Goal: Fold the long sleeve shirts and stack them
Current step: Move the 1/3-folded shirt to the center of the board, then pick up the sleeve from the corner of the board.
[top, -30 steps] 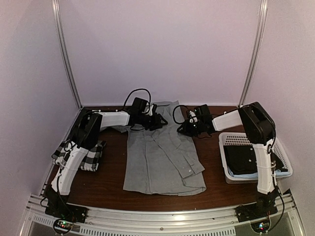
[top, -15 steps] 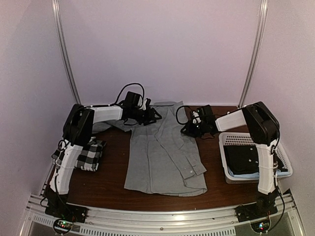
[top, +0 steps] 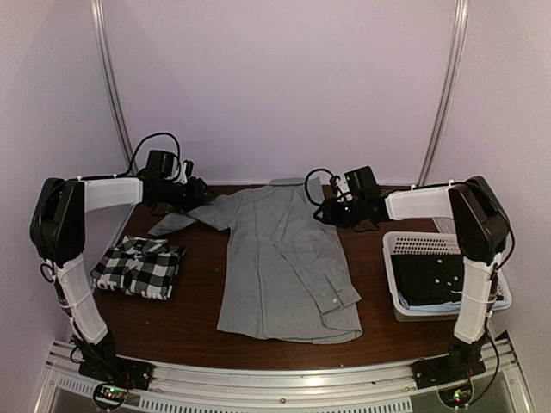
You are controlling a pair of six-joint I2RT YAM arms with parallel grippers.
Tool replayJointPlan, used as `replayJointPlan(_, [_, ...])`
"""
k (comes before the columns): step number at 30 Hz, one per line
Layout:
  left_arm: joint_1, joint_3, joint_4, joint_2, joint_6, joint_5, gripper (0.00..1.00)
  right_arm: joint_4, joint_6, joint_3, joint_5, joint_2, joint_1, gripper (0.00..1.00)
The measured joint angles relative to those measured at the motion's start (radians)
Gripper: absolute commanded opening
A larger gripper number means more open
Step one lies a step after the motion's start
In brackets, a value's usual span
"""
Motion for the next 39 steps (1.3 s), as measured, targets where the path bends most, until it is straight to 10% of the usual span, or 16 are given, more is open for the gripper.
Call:
replayJointPlan(16, [0.179,-0.310,-0.083,-0.200,0.094,-0.260,0.58,0.024,-0.011,-0.107,0.001,-0.267,0.048,0.48])
replayJointPlan(39, [0.230,-0.248,-0.019,-0.034,0.049,-0.413,0.56,0.058,0.011,-0.182,0.000,-0.335,0.064,0.49])
